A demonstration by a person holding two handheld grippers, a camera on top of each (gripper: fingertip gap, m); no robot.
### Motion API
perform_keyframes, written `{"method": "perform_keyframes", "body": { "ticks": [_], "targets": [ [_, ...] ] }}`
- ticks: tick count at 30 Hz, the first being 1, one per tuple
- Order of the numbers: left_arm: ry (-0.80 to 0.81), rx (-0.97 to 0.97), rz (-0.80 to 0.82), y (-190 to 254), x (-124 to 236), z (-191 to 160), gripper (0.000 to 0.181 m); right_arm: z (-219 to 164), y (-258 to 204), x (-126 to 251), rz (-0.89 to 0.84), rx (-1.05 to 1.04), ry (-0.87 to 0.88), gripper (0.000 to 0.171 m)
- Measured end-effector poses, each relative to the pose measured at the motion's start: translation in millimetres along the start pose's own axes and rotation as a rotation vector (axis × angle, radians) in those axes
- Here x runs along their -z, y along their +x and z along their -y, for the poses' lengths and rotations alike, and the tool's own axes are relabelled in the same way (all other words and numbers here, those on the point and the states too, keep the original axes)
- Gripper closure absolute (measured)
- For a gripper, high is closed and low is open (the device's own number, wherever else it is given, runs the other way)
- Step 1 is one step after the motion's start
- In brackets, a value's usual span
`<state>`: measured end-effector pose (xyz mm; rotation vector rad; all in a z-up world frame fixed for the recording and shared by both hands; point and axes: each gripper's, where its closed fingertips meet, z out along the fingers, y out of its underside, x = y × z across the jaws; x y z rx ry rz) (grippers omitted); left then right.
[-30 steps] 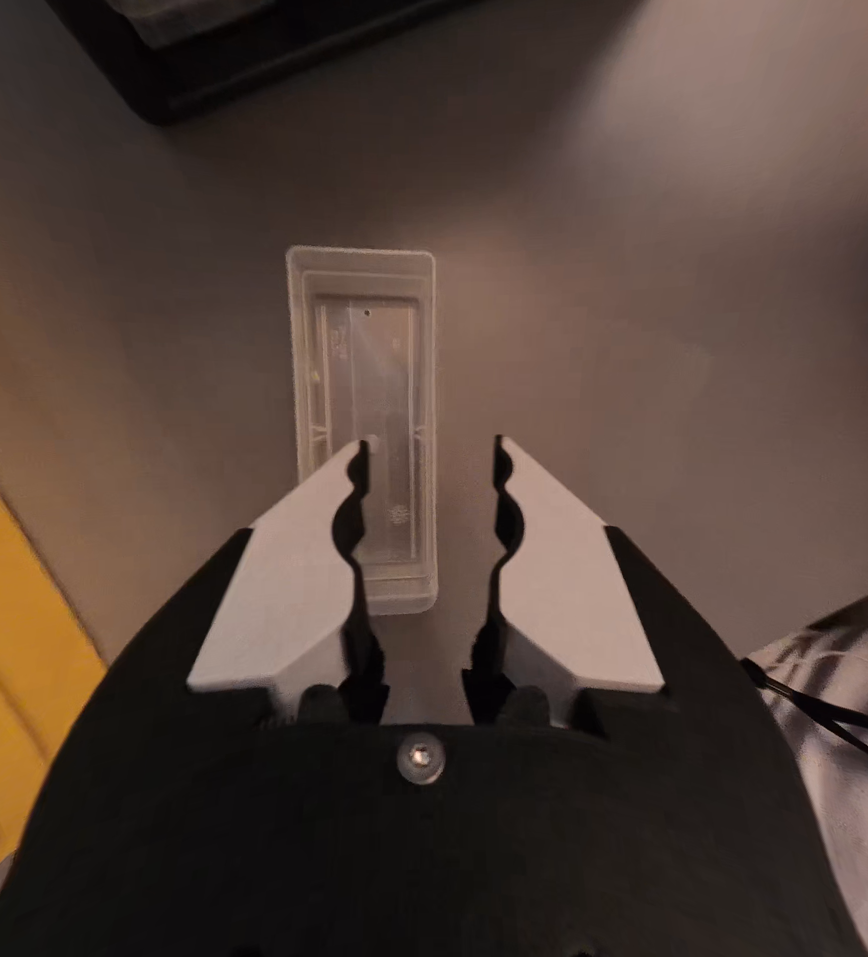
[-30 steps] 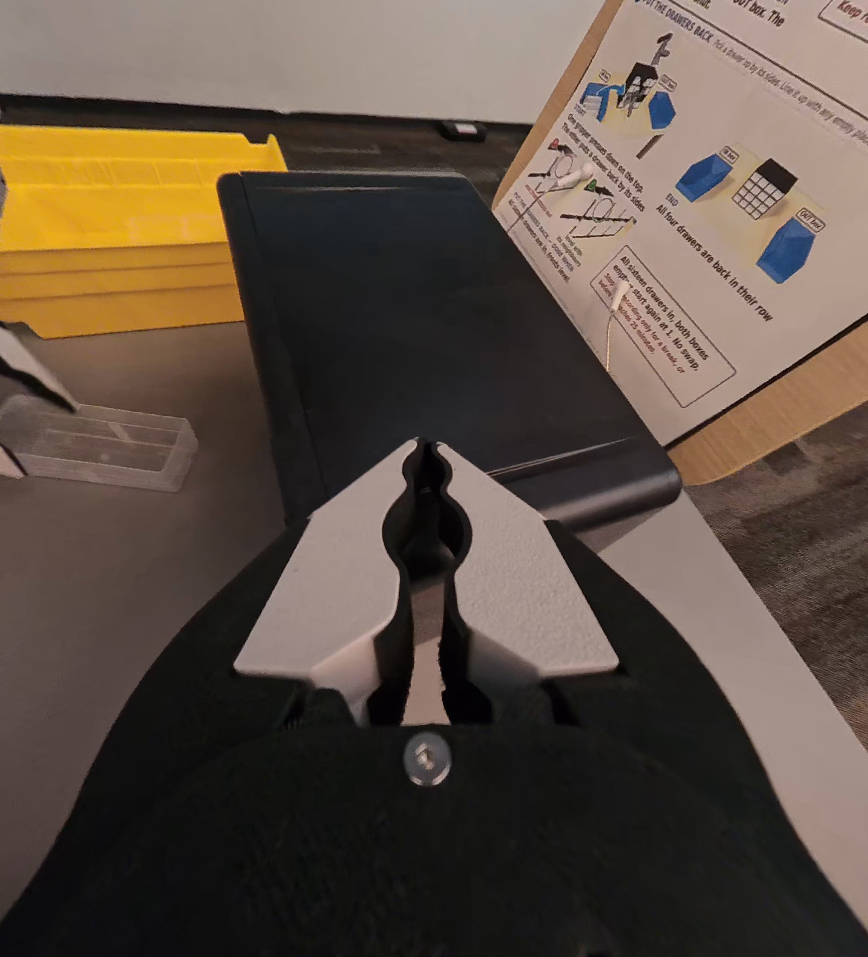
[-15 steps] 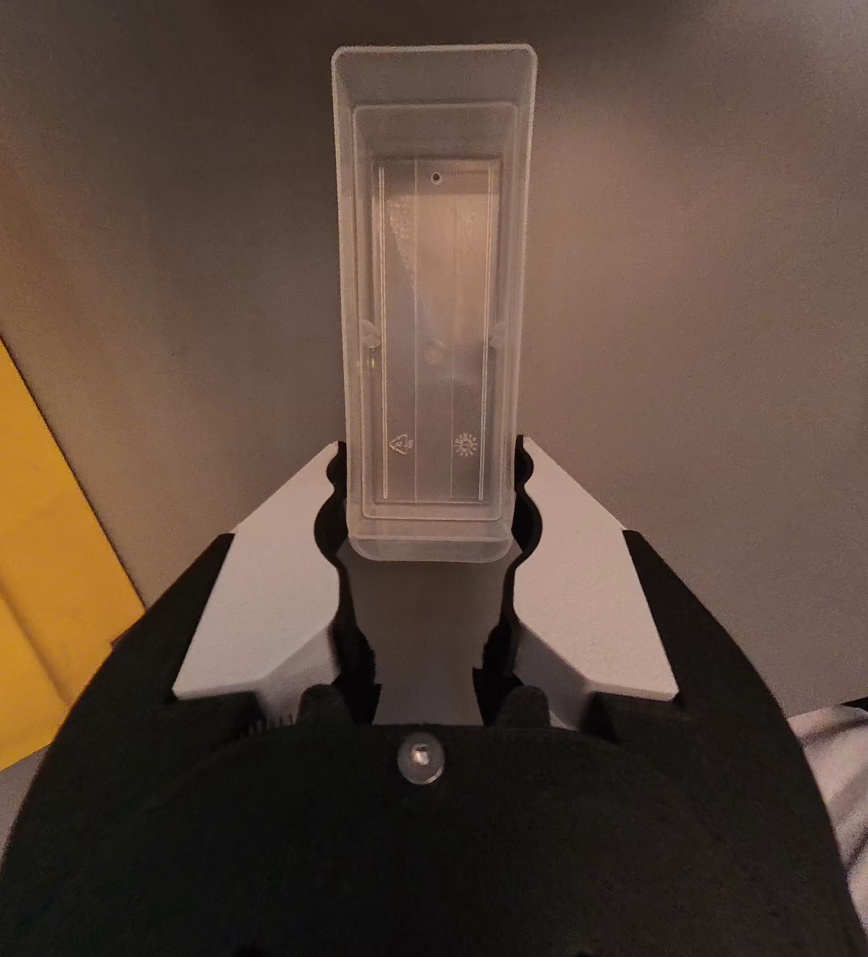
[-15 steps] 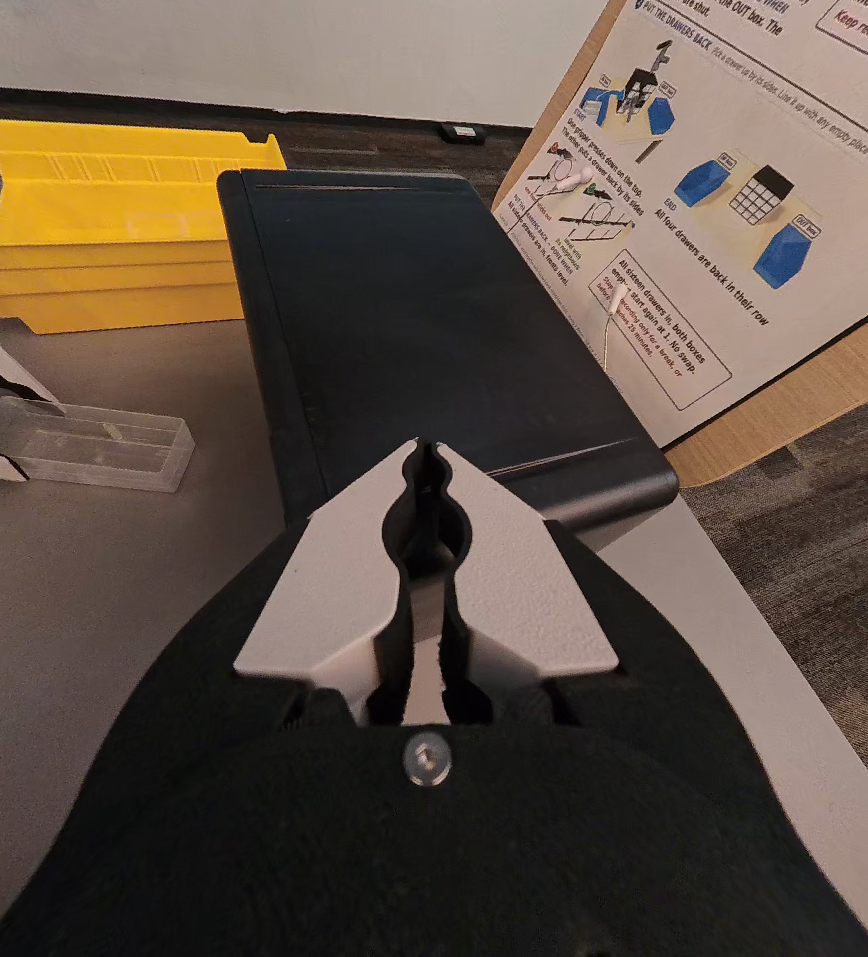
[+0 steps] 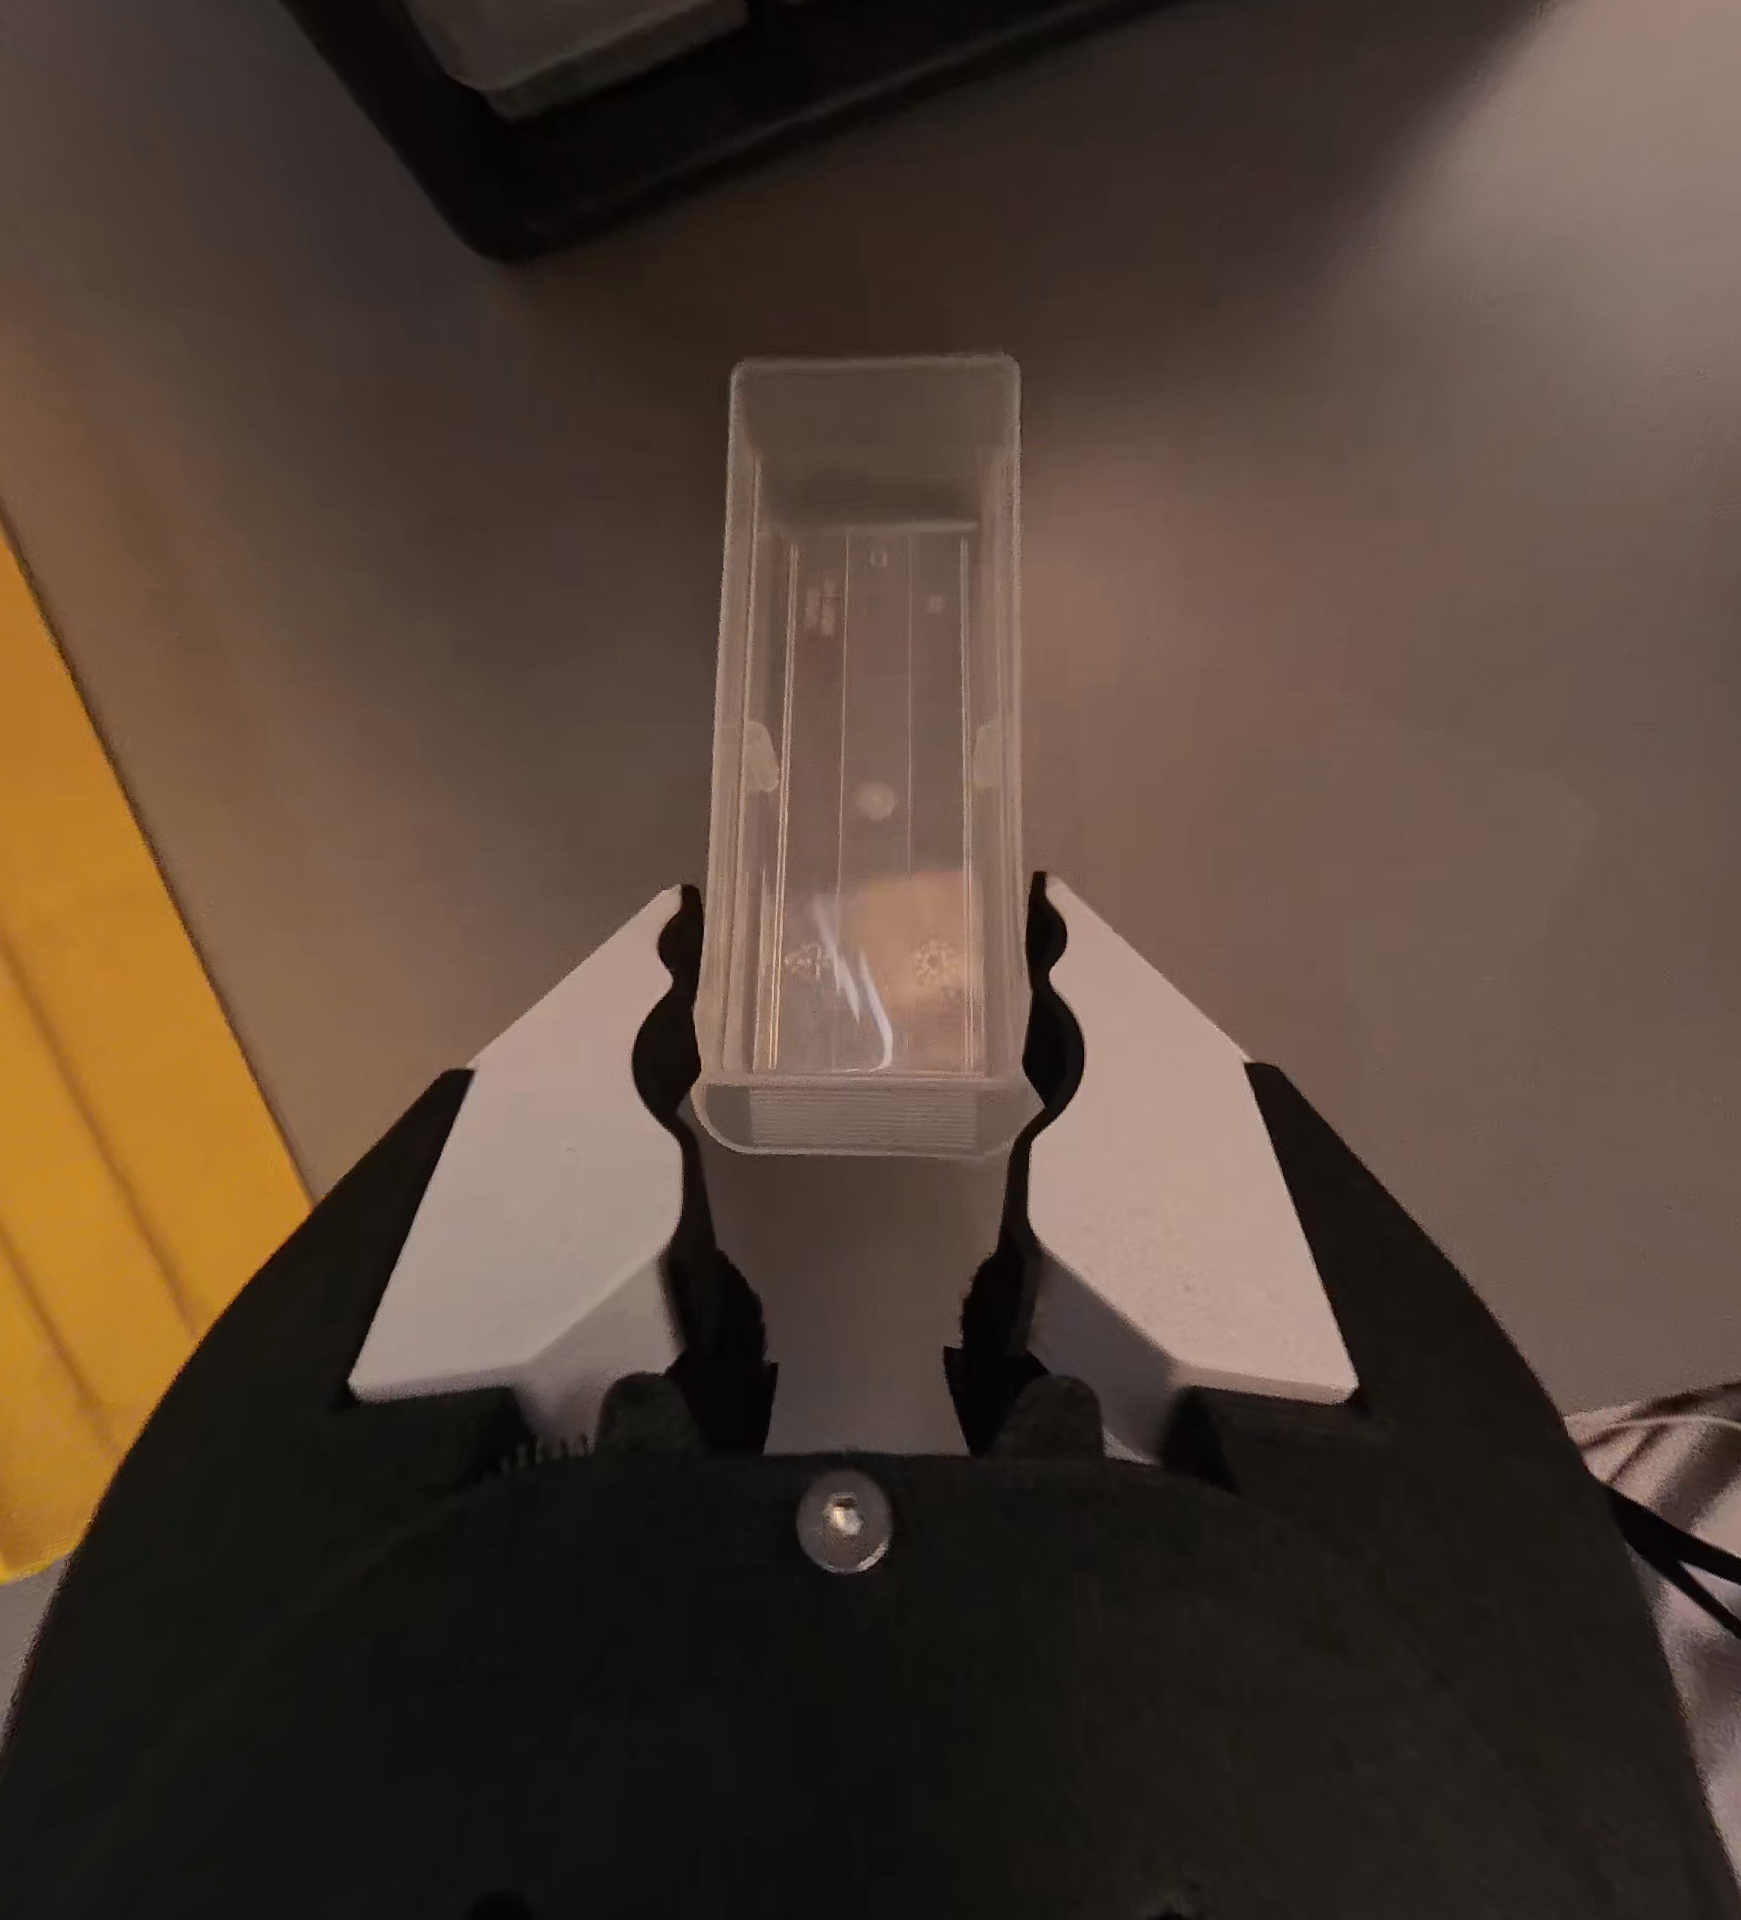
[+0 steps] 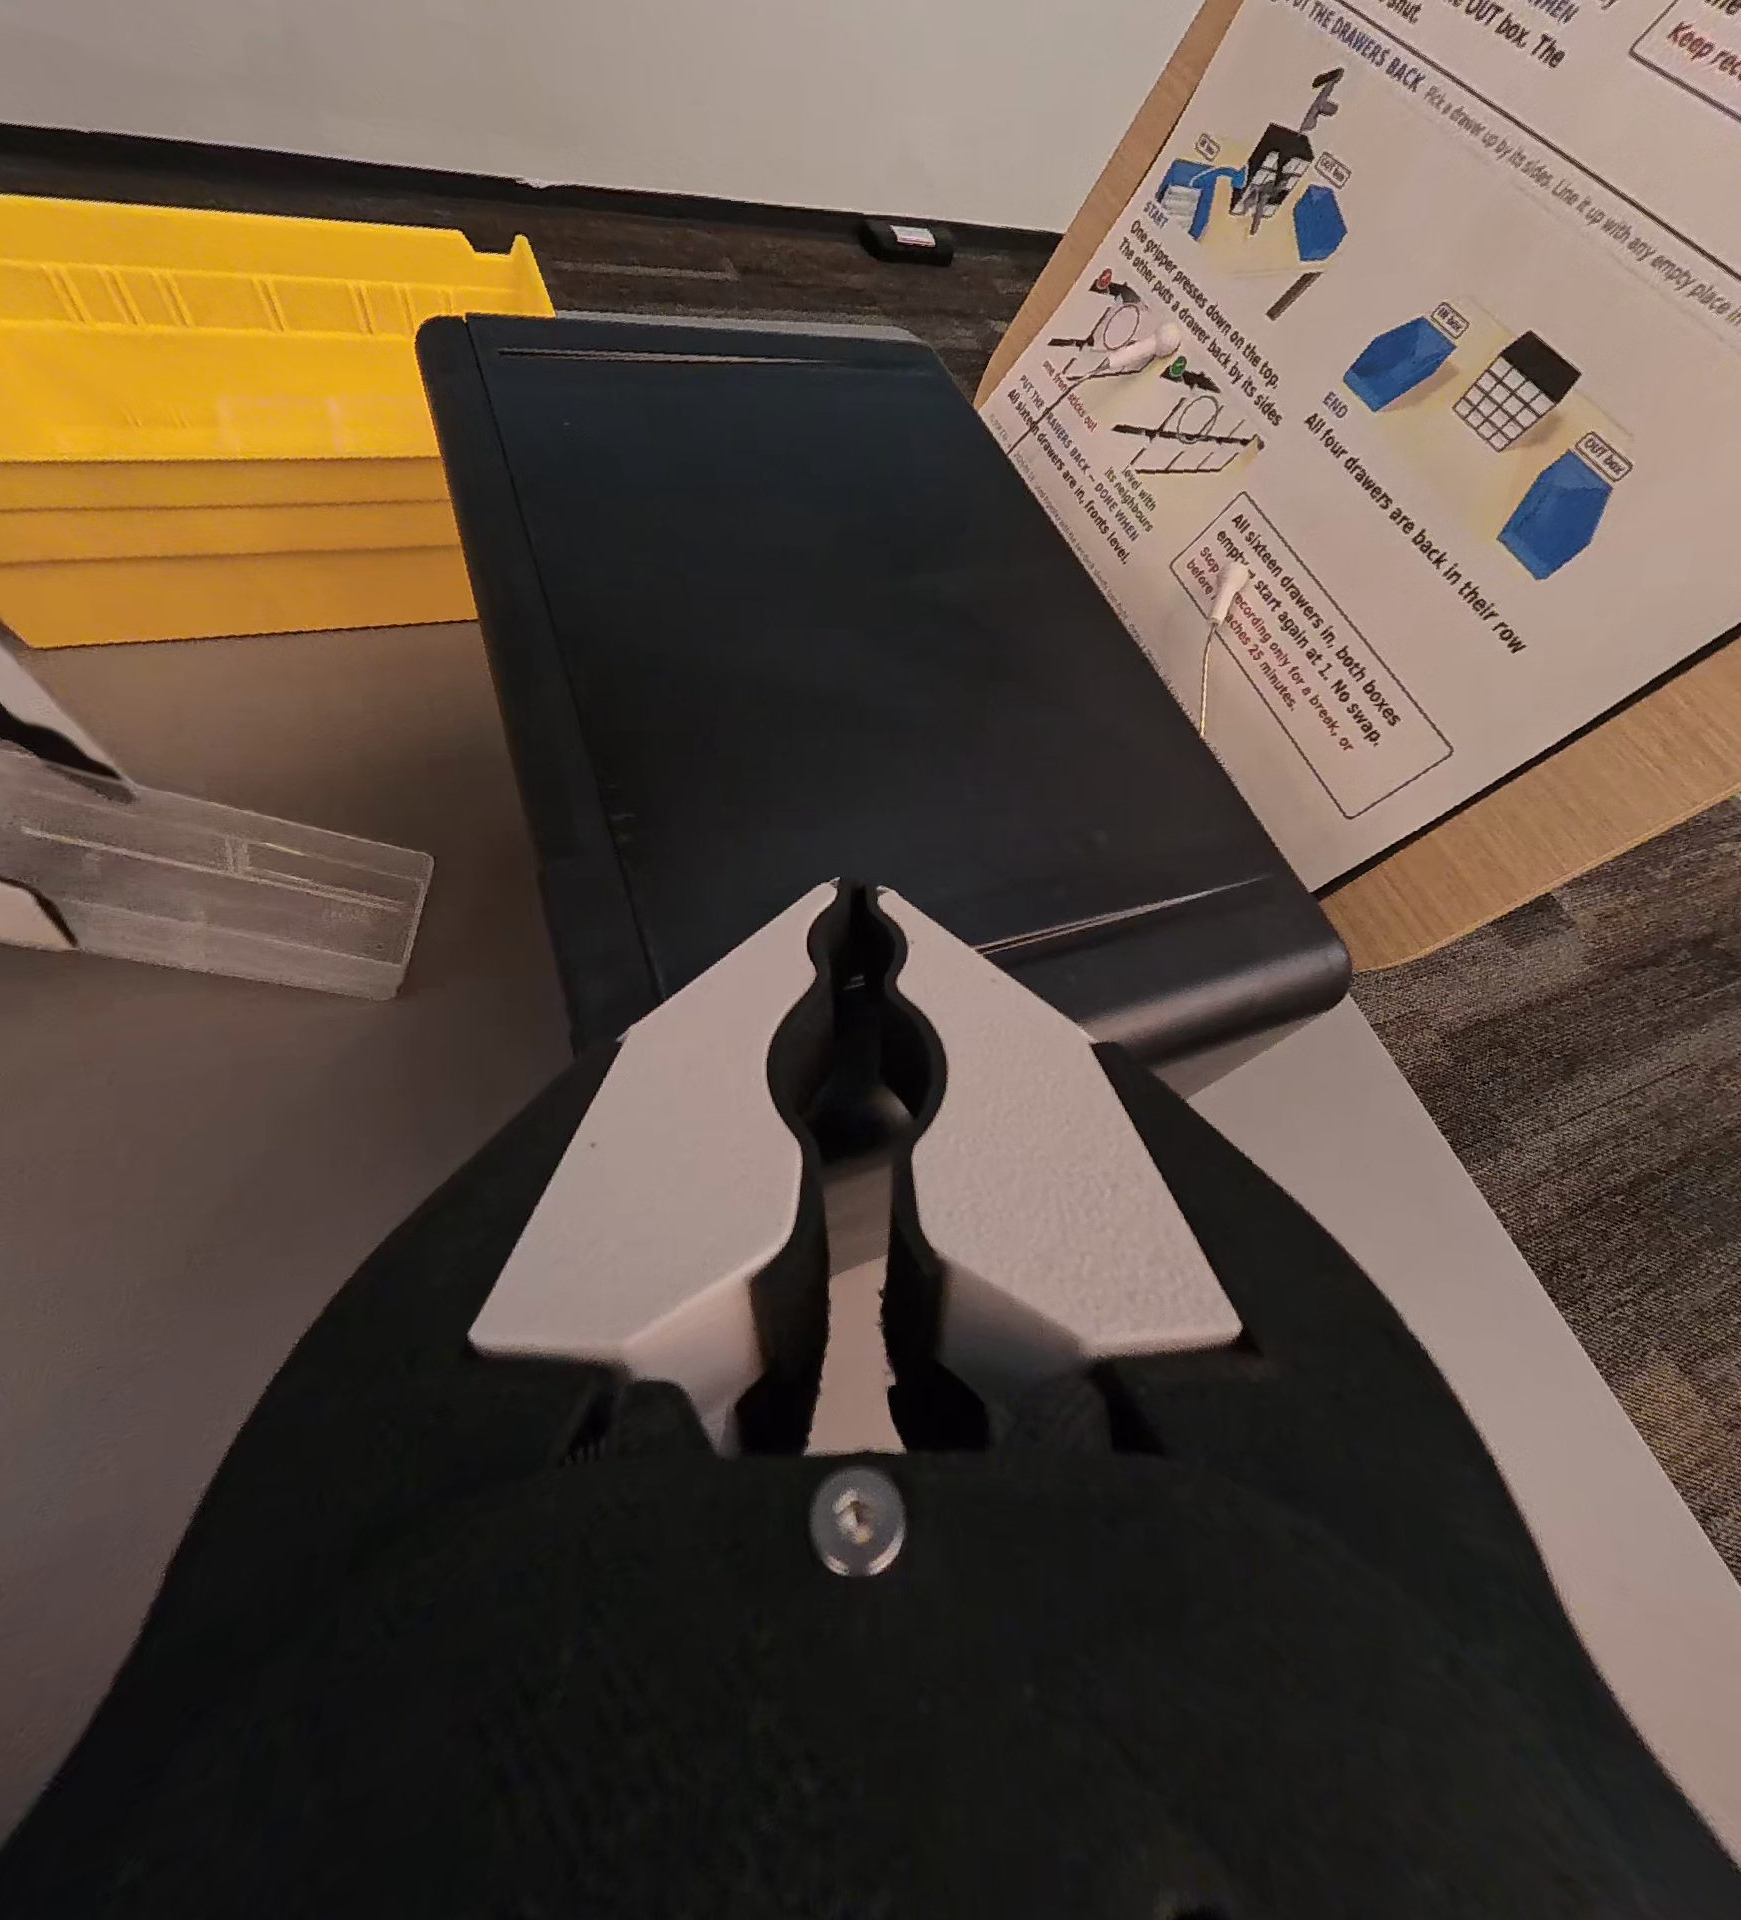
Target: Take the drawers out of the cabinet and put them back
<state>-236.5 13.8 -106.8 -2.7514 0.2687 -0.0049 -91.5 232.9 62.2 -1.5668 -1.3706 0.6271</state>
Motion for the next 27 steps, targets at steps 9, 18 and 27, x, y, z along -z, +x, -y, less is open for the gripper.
{"method": "perform_keyframes", "body": {
  "ticks": [9,18,27],
  "targets": [
    [-0.041,0.021,-0.076,2.5,-29.5,-31.6,0.118,0.0,0.0,0.0,0.023,-0.011,0.011,0.171],
    [-0.129,0.003,0.024,-4.1,-35.7,-17.7,0.103,-0.2,0.0,-0.2,0.009,-0.005,0.001,0.171],
    [-0.267,0.008,0.041,1.7,-43.1,-21.3,0.120,-0.1,0.0,-0.1,0.026,-0.018,0.014,0.171]
  ]
}}
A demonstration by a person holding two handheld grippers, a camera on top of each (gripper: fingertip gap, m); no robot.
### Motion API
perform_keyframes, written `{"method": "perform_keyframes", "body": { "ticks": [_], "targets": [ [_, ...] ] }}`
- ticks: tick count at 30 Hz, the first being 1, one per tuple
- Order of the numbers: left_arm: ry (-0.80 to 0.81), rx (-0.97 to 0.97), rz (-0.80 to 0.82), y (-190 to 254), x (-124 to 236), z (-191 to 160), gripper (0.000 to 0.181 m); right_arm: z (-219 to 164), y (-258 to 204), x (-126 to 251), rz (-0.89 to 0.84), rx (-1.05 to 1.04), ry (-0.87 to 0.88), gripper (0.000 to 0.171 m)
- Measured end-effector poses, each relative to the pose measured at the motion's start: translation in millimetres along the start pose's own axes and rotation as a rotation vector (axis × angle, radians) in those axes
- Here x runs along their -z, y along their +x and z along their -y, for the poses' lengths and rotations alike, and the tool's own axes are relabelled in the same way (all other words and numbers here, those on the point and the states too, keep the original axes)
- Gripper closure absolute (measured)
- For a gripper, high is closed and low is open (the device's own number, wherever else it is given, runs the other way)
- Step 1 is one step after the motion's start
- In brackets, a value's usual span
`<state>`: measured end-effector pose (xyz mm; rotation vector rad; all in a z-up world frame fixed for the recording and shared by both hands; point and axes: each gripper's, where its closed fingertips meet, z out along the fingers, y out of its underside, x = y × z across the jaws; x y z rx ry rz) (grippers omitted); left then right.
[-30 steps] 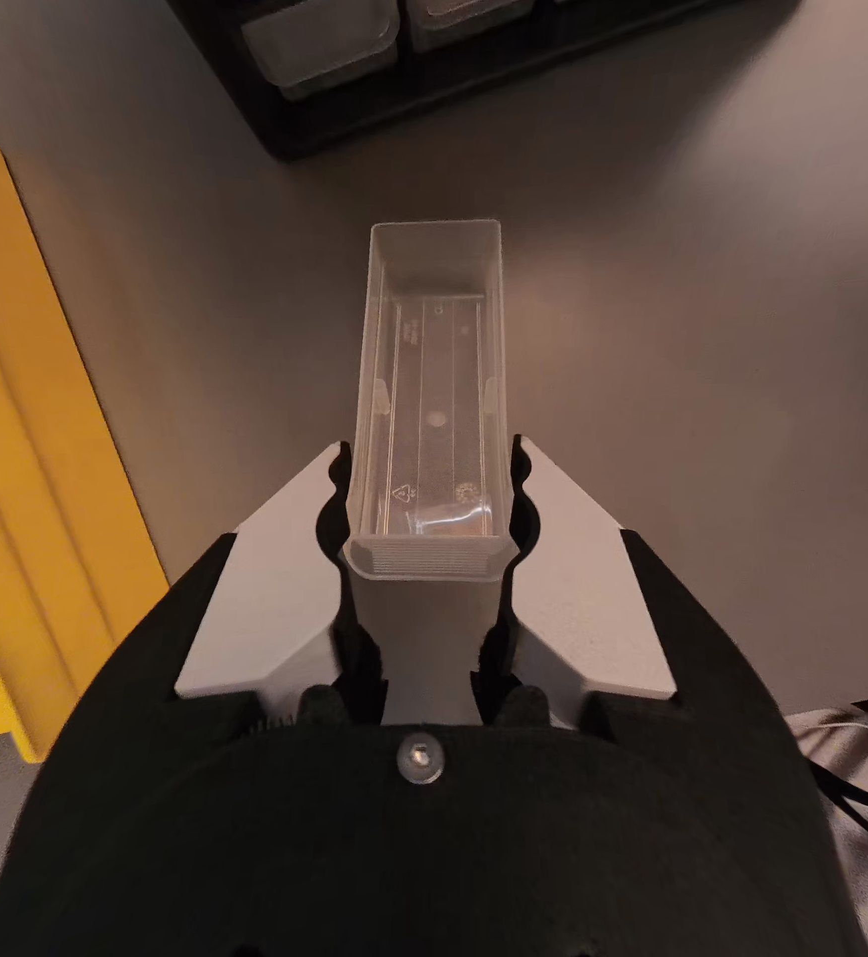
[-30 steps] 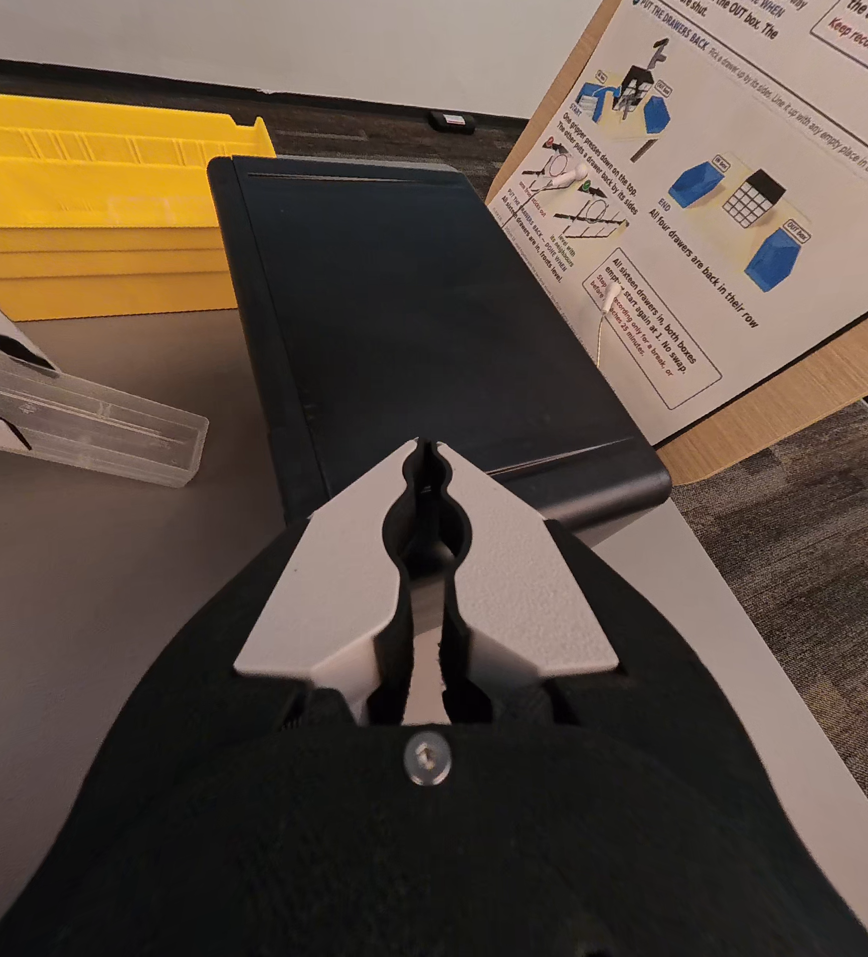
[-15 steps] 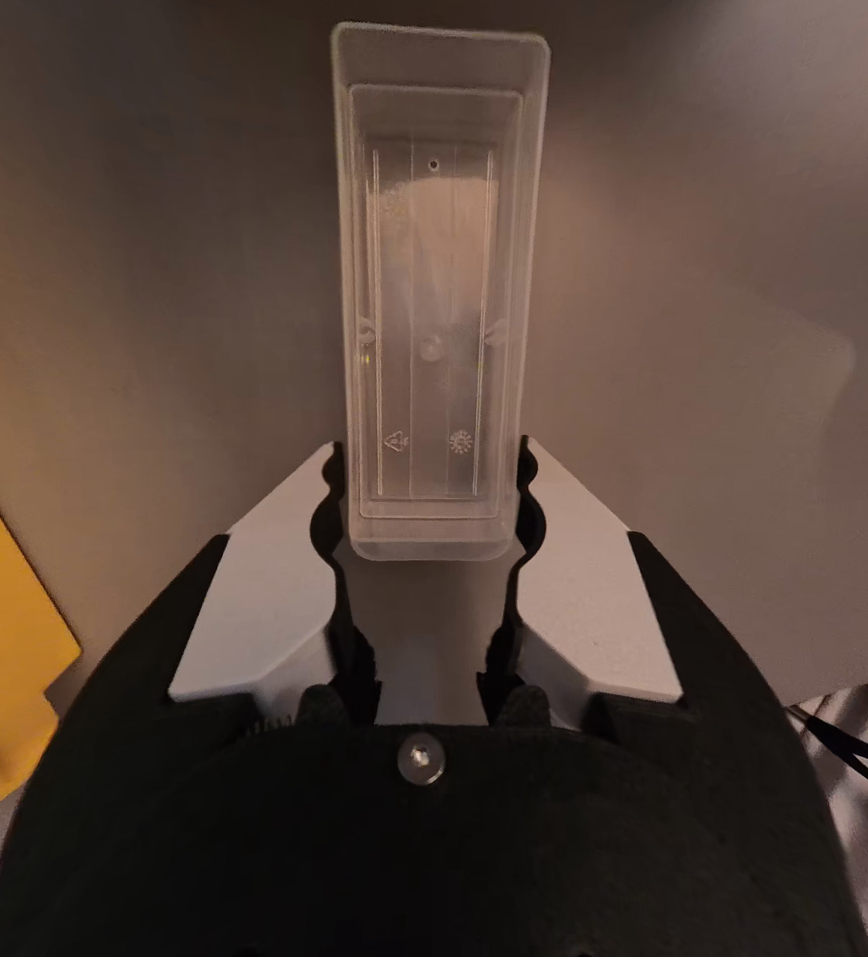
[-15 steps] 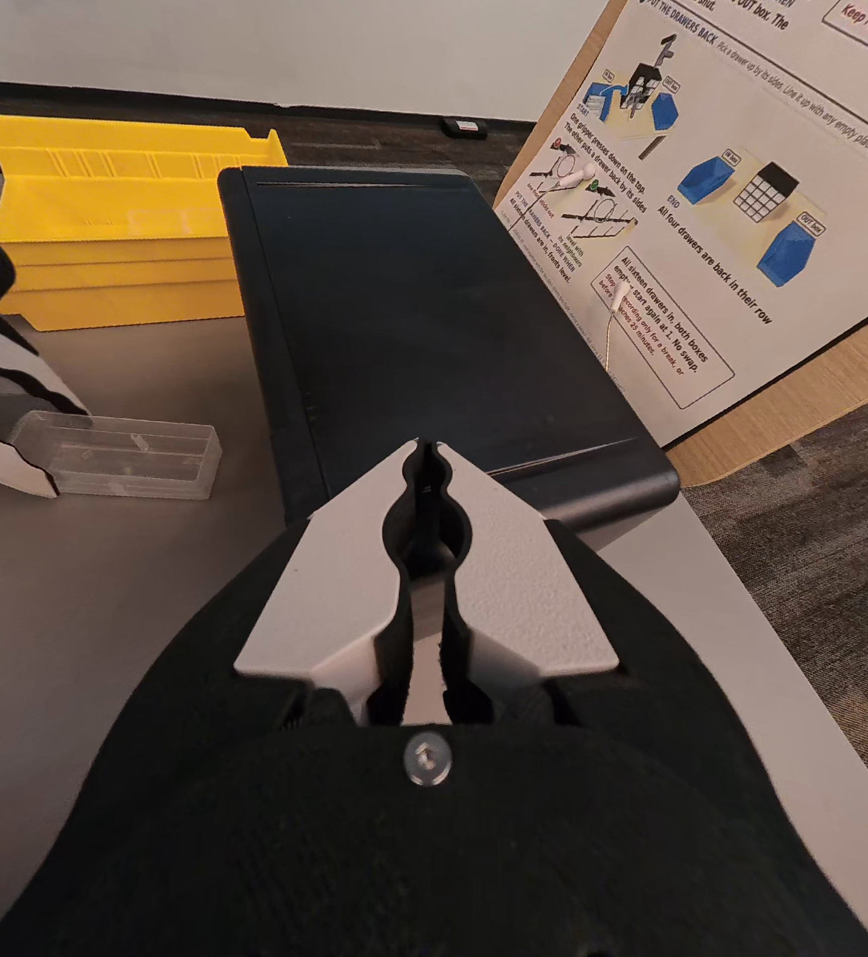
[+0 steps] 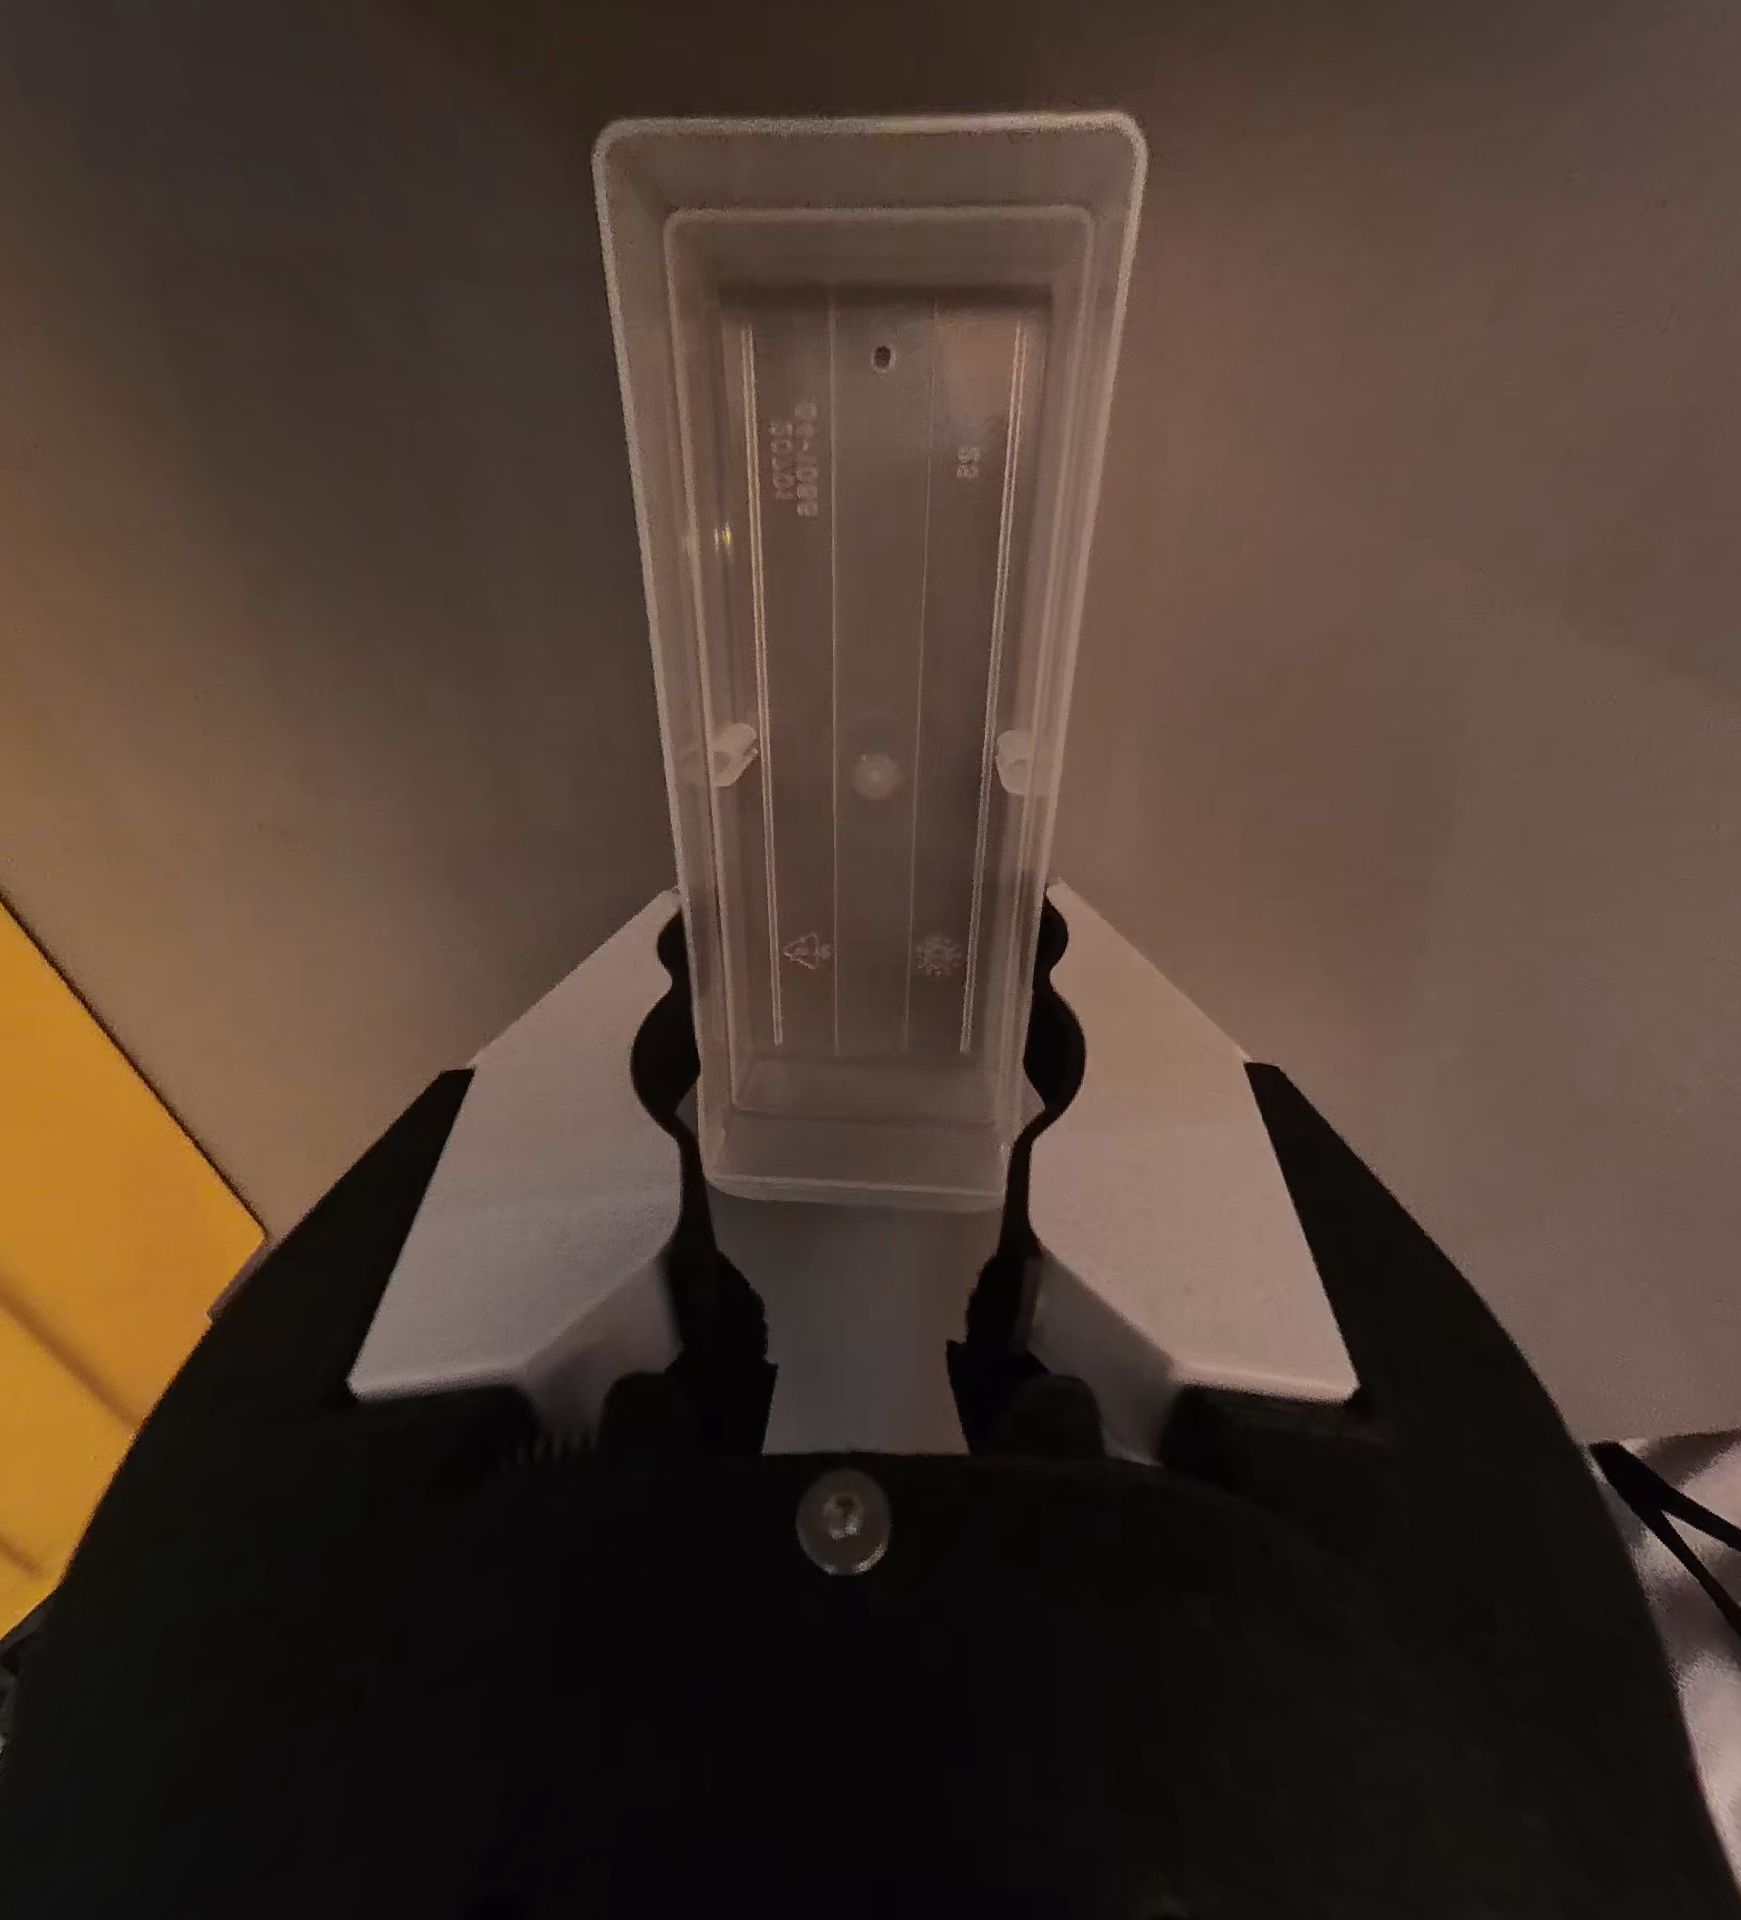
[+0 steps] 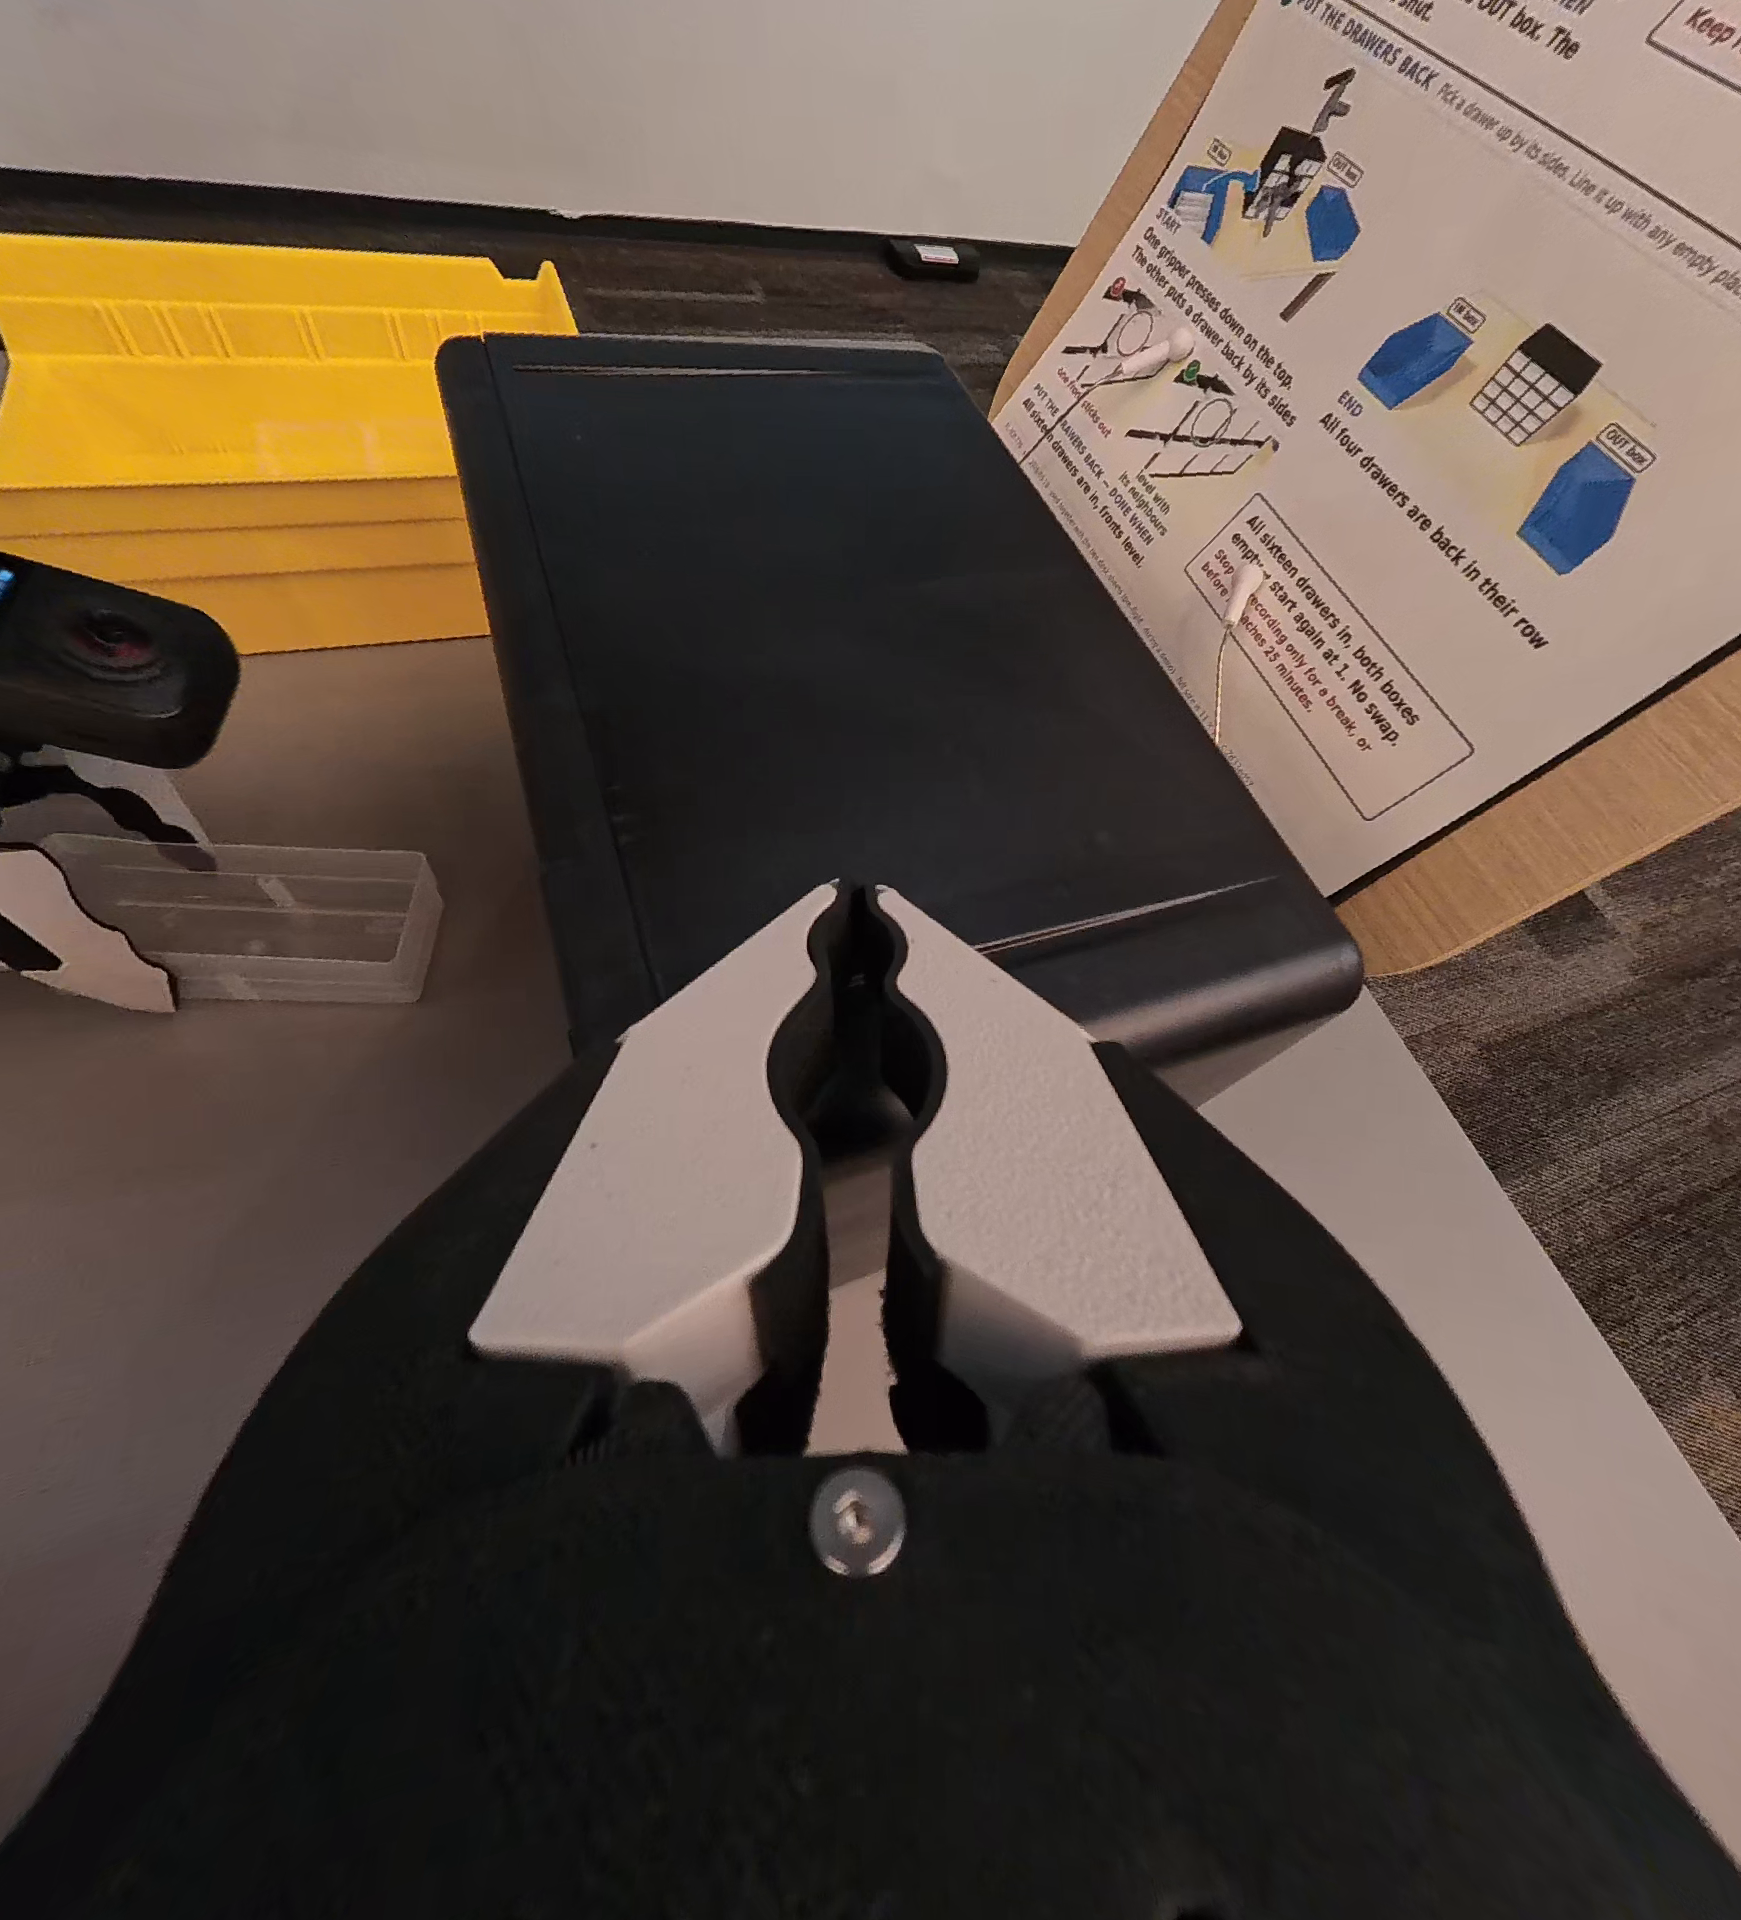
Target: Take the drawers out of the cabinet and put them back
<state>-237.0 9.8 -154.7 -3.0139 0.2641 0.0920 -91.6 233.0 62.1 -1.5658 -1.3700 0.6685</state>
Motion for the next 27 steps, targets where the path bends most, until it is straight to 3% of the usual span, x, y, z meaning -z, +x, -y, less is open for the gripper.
{"method": "perform_keyframes", "body": {
  "ticks": [11,16,27],
  "targets": [
    [0.077,0.095,-0.016,-2.3,37.0,18.5,0.122,-0.1,0.0,0.0,-0.008,0.004,-0.006,0.171],
    [0.226,0.106,-0.031,-5.2,64.1,38.1,0.122,-0.2,0.0,0.1,-0.010,0.000,-0.005,0.171],
    [0.527,0.115,-0.028,-13.8,78.0,67.3,0.124,-0.2,0.3,-0.2,-0.026,0.008,-0.018,0.171]
  ]
}}
